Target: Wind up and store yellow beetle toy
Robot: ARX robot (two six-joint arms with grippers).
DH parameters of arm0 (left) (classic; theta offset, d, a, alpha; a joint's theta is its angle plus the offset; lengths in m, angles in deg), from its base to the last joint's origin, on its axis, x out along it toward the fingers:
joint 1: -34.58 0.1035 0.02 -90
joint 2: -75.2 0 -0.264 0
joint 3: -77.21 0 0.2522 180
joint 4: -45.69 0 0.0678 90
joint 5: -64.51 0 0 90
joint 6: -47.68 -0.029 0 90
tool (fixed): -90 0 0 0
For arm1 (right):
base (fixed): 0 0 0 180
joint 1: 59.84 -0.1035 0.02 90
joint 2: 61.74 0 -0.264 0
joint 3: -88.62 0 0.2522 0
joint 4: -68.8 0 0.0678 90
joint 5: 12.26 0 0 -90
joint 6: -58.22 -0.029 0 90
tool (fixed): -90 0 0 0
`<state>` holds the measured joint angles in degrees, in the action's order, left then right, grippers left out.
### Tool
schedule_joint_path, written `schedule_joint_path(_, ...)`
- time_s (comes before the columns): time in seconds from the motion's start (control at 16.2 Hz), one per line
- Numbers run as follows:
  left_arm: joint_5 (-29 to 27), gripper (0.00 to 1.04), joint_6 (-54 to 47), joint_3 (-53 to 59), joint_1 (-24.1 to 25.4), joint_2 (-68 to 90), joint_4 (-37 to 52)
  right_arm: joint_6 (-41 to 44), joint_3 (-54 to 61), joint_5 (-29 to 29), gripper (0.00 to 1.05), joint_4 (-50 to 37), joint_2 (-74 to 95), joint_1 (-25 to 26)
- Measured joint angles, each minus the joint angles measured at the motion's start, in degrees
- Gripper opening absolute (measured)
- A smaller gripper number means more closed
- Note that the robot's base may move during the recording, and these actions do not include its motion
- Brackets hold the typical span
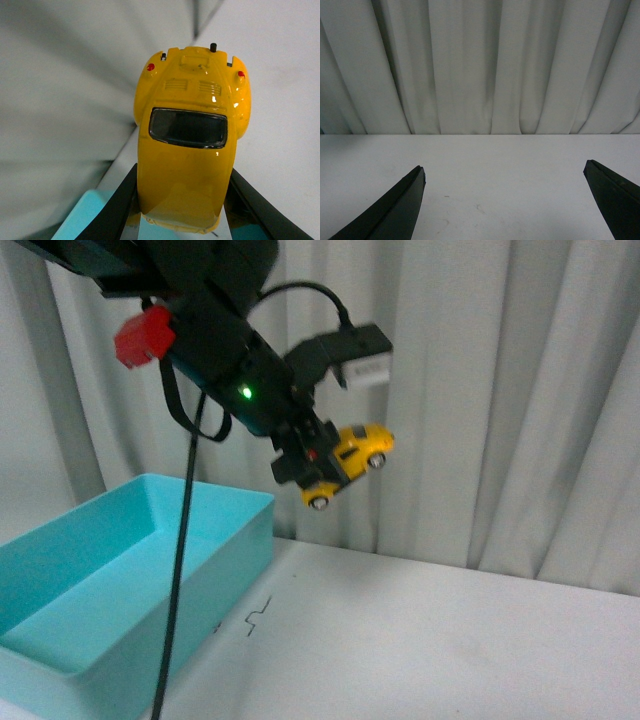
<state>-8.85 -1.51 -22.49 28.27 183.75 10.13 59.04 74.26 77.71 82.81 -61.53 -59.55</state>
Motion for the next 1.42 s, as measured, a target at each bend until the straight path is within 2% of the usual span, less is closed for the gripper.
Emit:
schedule_joint_path(0.06,0.28,0.40,6.29,-0.22,6.29,-1.68,2.71,0.00,0.00,0.02,0.98,0.00,0.00,0.00)
schedule_joint_path(0.12,-2.43,0.40,12.98,1.22,12.92,-1.88,3.69,0.00,0.00,0.02,0.98,0.00,0.00,0.00)
schedule_joint_path(0.43,-12.87,0.40,17.97,7.76,19.76,0.44,4.74,0.00,0.00,0.02,0.98,0.00,0.00,0.00)
schedule_joint_path(0.49,-15.82,0.40,17.97,9.33,20.17,2.01,5.79,0.00,0.00,0.02,0.98,0.00,0.00,0.00)
schedule_joint_path(0.68,-17.05,0.40,17.99,10.19,20.44,3.37,6.27,0.00,0.00,0.02,0.98,0.02,0.00,0.00)
schedule_joint_path(0.8,-20.94,0.40,18.36,10.34,20.83,6.36,8.44,0.00,0.00,0.02,0.98,0.00,0.00,0.00)
schedule_joint_path(1.05,-24.46,0.40,18.36,10.45,20.83,10.73,8.13,0.00,0.00,0.00,0.98,0.00,0.00,0.00)
schedule_joint_path(1.29,-24.68,0.40,19.37,10.34,20.02,13.68,6.51,0.00,0.00,0.02,0.98,0.00,0.00,0.00)
schedule_joint_path(1.36,-24.57,0.43,19.87,9.84,19.63,14.64,6.25,0.00,0.00,0.00,0.98,0.00,0.00,0.00)
schedule_joint_path(1.42,-24.24,0.55,20.24,9.29,19.34,15.21,5.25,0.00,0.00,0.02,0.98,0.00,0.00,0.00)
